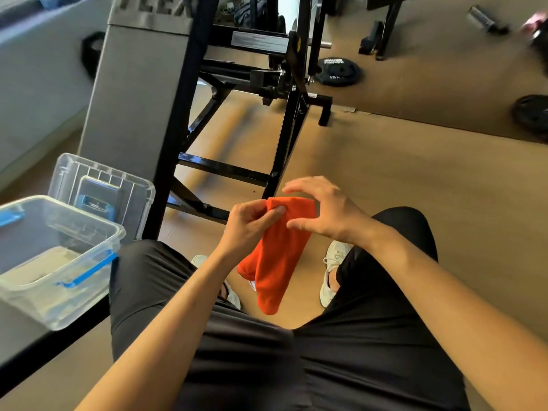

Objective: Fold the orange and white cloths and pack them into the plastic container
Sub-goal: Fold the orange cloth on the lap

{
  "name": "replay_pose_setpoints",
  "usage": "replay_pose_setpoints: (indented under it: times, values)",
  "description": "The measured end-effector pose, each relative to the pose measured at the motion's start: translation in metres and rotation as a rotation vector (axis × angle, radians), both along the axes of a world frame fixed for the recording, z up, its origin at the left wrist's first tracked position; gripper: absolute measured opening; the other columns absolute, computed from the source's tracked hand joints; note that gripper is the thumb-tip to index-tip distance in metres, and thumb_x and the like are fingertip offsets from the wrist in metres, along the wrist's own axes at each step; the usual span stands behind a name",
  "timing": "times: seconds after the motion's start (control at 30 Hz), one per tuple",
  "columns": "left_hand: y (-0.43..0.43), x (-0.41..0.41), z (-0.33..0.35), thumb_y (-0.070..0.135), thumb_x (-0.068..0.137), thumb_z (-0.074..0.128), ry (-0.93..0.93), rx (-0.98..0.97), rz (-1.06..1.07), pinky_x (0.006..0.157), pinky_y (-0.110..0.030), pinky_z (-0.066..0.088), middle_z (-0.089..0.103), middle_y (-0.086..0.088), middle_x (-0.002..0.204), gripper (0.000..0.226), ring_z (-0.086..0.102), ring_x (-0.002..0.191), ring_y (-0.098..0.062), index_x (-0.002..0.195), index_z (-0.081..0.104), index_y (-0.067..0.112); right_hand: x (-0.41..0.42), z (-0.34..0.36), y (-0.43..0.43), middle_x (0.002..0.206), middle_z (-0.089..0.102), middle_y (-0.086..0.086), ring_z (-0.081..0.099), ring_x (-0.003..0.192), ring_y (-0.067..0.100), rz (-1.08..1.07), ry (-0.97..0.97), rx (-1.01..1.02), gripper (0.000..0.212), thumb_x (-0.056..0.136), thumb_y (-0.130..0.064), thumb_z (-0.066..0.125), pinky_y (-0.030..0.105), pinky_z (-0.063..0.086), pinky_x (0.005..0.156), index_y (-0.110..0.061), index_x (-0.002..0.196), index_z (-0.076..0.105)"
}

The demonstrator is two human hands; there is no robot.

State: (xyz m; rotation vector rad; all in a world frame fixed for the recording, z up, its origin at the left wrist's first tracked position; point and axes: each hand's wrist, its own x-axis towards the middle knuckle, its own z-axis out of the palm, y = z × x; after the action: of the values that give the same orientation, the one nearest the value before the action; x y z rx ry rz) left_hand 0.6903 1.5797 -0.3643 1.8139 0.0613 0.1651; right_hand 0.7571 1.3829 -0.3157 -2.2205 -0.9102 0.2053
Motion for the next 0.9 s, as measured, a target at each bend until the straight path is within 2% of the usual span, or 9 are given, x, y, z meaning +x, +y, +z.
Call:
replay_pose_setpoints:
  times: [0.13, 0.2, 0.4, 0.47, 0.6, 0.7, 0.77, 0.83, 0.9]
  values:
    - [0.001, -0.009, 0.008, 0.036, 0.094, 0.07, 0.031, -0.138, 0.003, 0.069, -0.056, 0.051, 0.068, -0.037, 0.087, 0.035, 0.06, 0.075, -0.028, 0.092, 0.076, 0.001, -0.01, -0.002, 0.013, 0.123, 0.067, -0.007, 0.062, 0.114, 0.012, 0.063, 0.042, 0.05, 0.05, 0.082, -0.021, 0.077, 0.035, 0.05, 0.1, -0.027, 0.128, 0.061]
    - [0.0, -0.016, 0.009, 0.028, 0.095, 0.067, 0.048, -0.186, 0.004, 0.077, -0.055, 0.055, 0.074, -0.026, 0.089, 0.024, 0.067, 0.078, -0.027, 0.094, 0.078, 0.006, -0.013, -0.001, 0.015, 0.115, 0.071, -0.006, 0.065, 0.107, 0.011, 0.044, 0.018, 0.115, 0.039, 0.083, -0.017, 0.076, 0.035, 0.053, 0.094, -0.022, 0.12, 0.067]
    - [-0.001, -0.03, -0.019, 0.028, 0.084, 0.081, 0.154, -0.106, -0.072, 0.093, -0.047, 0.059, 0.077, -0.011, 0.104, 0.033, 0.074, 0.1, -0.029, 0.111, 0.072, 0.01, -0.012, 0.014, 0.01, 0.101, 0.073, -0.003, 0.068, 0.095, 0.004, -0.028, 0.174, 0.302, 0.026, 0.087, -0.011, 0.074, 0.017, 0.051, 0.084, -0.012, 0.112, 0.071]
    - [-0.004, -0.032, -0.029, 0.029, 0.08, 0.083, 0.149, -0.045, -0.071, 0.09, -0.043, 0.059, 0.077, -0.007, 0.1, 0.032, 0.074, 0.097, -0.023, 0.107, 0.073, 0.014, -0.009, 0.023, 0.004, 0.101, 0.072, -0.001, 0.066, 0.094, 0.0, -0.036, 0.169, 0.355, 0.026, 0.088, -0.008, 0.073, 0.013, 0.049, 0.083, -0.007, 0.113, 0.07]
    - [-0.008, -0.031, -0.032, 0.017, 0.081, 0.083, 0.093, 0.052, -0.066, 0.079, -0.016, 0.052, 0.073, 0.004, 0.097, 0.026, 0.068, 0.09, -0.004, 0.104, 0.071, 0.024, 0.003, 0.041, -0.013, 0.102, 0.071, 0.003, 0.064, 0.092, -0.002, -0.092, 0.134, 0.466, 0.026, 0.09, -0.006, 0.07, 0.014, 0.049, 0.084, -0.001, 0.115, 0.068]
    - [-0.01, -0.031, -0.036, 0.018, 0.082, 0.084, 0.103, 0.152, -0.08, 0.08, -0.01, 0.049, 0.072, 0.006, 0.102, 0.031, 0.065, 0.095, -0.001, 0.103, 0.069, 0.036, 0.015, 0.049, -0.025, 0.098, 0.072, -0.003, 0.066, 0.09, 0.002, -0.17, 0.144, 0.603, 0.022, 0.091, -0.006, 0.068, 0.018, 0.051, 0.082, -0.008, 0.113, 0.068]
    - [-0.012, -0.032, -0.043, 0.016, 0.084, 0.081, 0.144, 0.199, -0.101, 0.079, -0.014, 0.05, 0.073, 0.007, 0.098, 0.026, 0.066, 0.09, -0.001, 0.099, 0.069, 0.034, 0.024, 0.048, -0.032, 0.092, 0.073, -0.012, 0.066, 0.087, 0.002, -0.228, 0.163, 0.696, 0.02, 0.091, -0.005, 0.067, 0.019, 0.051, 0.08, -0.016, 0.108, 0.068]
    - [-0.012, -0.033, -0.051, 0.023, 0.084, 0.078, 0.195, 0.221, -0.112, 0.072, -0.029, 0.053, 0.071, -0.002, 0.085, 0.013, 0.063, 0.075, -0.008, 0.093, 0.07, 0.019, 0.031, 0.044, -0.038, 0.089, 0.074, -0.015, 0.067, 0.085, 0.002, -0.281, 0.184, 0.738, 0.021, 0.092, -0.005, 0.066, 0.019, 0.051, 0.078, -0.022, 0.104, 0.068]
    - [-0.012, -0.034, -0.054, 0.037, 0.079, 0.075, 0.22, 0.19, -0.109, 0.065, -0.04, 0.051, 0.066, -0.013, 0.08, 0.028, 0.058, 0.067, -0.013, 0.091, 0.068, 0.013, 0.04, 0.034, -0.045, 0.089, 0.073, -0.013, 0.066, 0.084, 0.003, -0.365, 0.188, 0.747, 0.02, 0.093, -0.007, 0.066, 0.019, 0.051, 0.077, -0.024, 0.103, 0.069]
